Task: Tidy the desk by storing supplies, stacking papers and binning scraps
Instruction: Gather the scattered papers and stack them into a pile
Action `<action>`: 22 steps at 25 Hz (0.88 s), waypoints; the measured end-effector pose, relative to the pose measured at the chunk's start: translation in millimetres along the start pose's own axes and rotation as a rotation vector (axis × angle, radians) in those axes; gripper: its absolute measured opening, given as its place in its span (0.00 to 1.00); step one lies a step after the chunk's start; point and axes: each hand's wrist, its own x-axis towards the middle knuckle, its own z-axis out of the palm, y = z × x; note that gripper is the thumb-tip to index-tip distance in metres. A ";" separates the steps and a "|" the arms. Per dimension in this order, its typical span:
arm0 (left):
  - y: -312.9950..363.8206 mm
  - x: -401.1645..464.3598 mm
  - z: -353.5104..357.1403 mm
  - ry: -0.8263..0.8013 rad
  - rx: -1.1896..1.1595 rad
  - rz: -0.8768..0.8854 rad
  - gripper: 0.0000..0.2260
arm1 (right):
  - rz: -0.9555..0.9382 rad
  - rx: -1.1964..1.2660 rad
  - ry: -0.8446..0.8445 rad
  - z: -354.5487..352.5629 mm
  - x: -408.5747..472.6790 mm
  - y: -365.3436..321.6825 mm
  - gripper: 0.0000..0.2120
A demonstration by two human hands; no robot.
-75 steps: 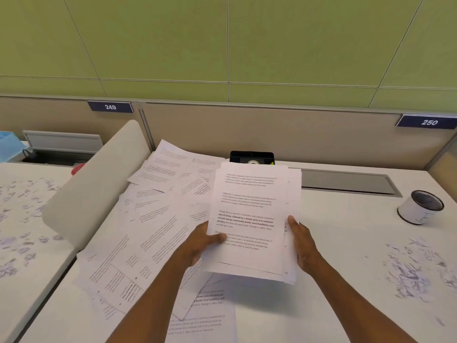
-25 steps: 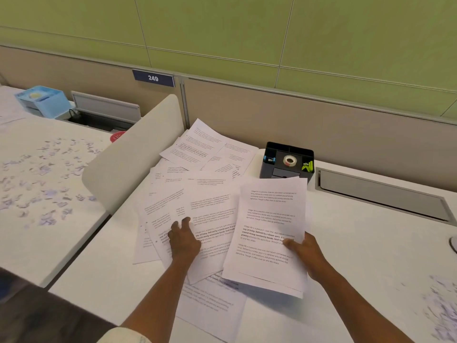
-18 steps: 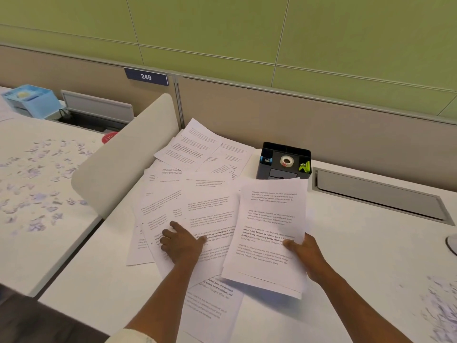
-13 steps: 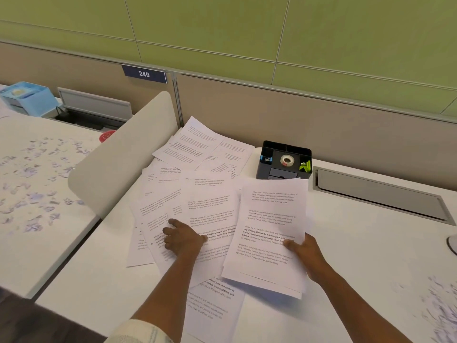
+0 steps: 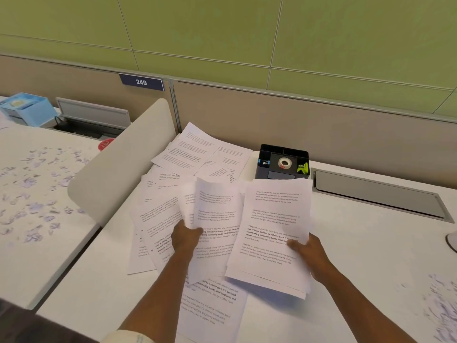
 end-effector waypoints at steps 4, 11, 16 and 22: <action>-1.3 9.1 -18.3 -0.103 -0.262 0.001 0.20 | -0.001 0.037 0.020 -2.3 -3.7 -3.2 0.16; 7.4 25.6 -61.6 -0.255 -0.507 0.074 0.19 | -0.008 0.114 0.107 -18.8 -11.1 -7.8 0.13; 19.2 32.6 -80.3 -0.373 -0.571 0.120 0.17 | -0.029 0.164 0.161 -27.2 -10.5 -13.4 0.11; 40.5 27.2 -82.2 -0.596 -0.648 0.147 0.18 | -0.046 0.152 0.150 -16.8 -8.4 -15.8 0.12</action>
